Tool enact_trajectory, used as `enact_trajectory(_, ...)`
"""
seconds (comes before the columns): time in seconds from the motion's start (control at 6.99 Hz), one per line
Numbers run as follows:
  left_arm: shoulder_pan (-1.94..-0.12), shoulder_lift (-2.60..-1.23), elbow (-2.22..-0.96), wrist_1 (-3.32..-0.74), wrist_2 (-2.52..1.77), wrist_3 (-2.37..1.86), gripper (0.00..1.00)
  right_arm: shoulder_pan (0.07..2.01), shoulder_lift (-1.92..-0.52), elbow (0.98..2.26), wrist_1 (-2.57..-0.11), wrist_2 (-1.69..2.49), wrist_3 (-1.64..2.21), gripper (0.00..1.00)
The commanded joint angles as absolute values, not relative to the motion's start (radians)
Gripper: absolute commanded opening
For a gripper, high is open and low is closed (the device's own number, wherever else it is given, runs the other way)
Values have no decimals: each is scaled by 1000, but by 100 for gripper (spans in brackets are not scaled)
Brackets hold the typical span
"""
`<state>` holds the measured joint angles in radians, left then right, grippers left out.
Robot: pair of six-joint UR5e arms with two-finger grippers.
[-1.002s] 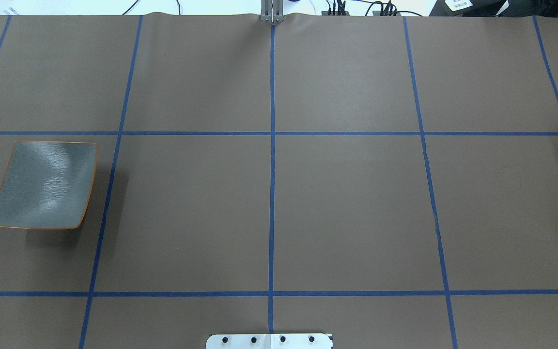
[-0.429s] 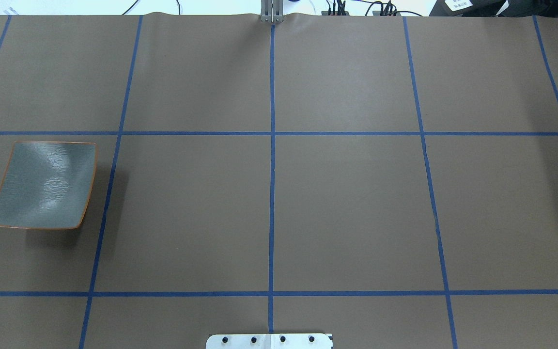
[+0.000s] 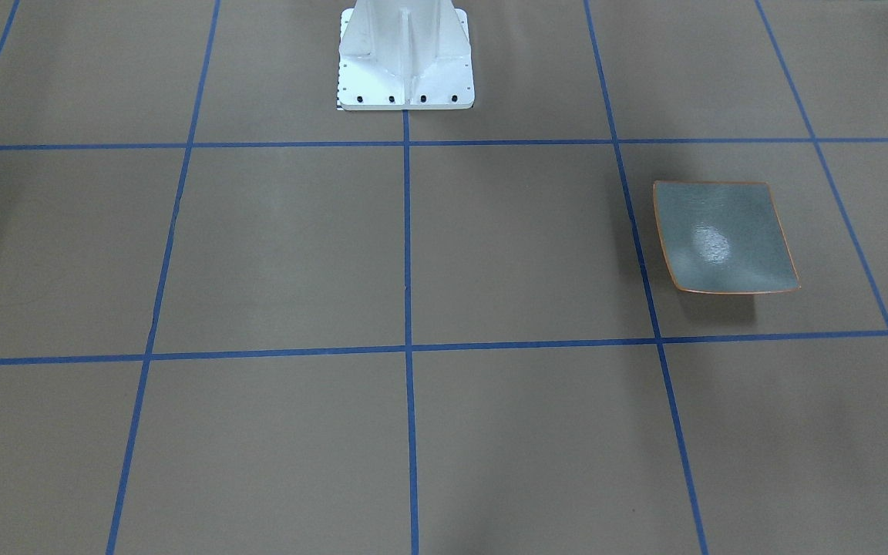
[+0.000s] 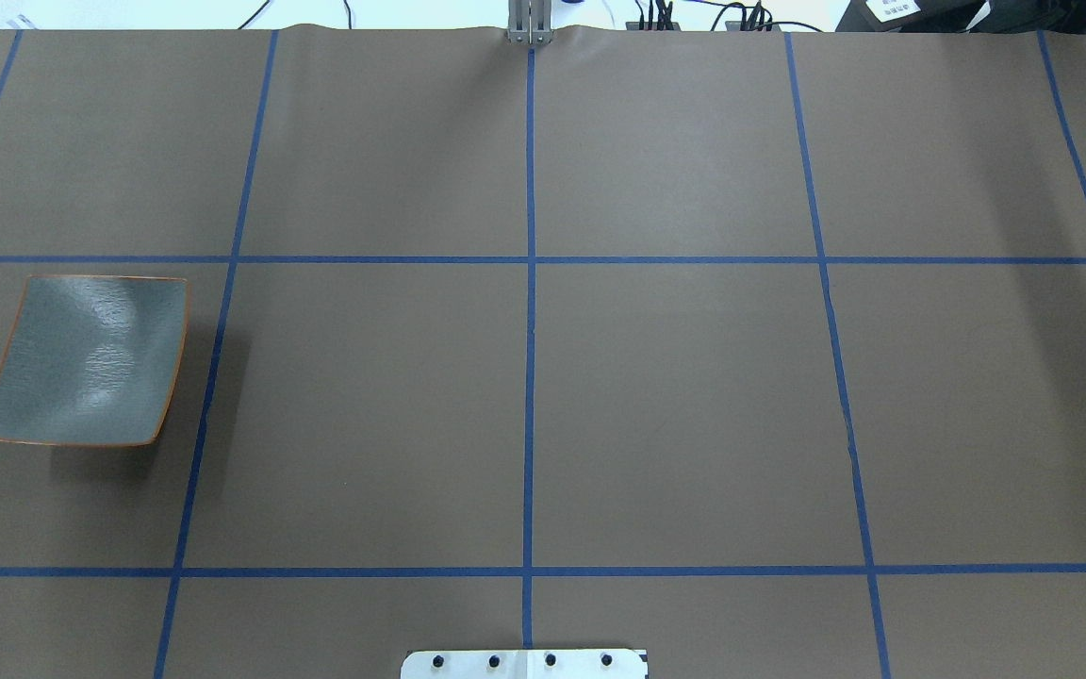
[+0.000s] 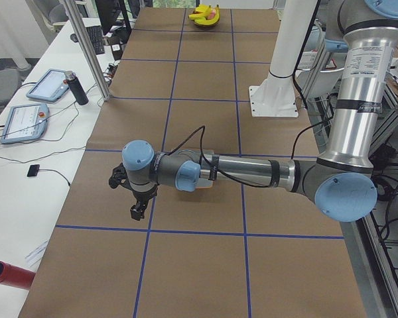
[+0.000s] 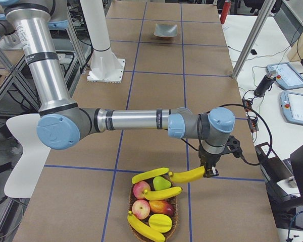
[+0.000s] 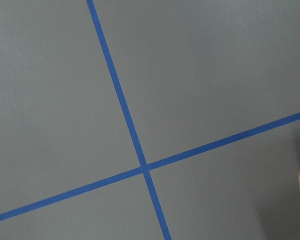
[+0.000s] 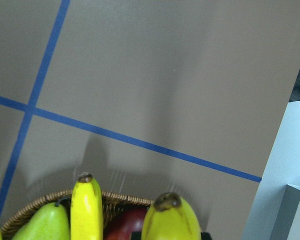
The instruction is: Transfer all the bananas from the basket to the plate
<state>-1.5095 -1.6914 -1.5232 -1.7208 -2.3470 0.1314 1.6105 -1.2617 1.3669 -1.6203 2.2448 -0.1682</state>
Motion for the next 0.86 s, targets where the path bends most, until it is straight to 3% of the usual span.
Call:
enact_trajectory(0.0, -1508, -1719, -1525, -1720, -2347, 100, 100, 1537, -1177, 1393, -1615, 2470, 167, 0)
enact_trajectory(0.57, -1358, -1888, -1565, -1727, -2349, -197, 100, 1266, -1112, 1650, -1605, 2474, 836, 0)
enact_trajectory(0.72, -1286, -1922, -1566, -1779, -2349, -327, 100, 1203, -1068, 1666, -1571, 2470, 979, 0)
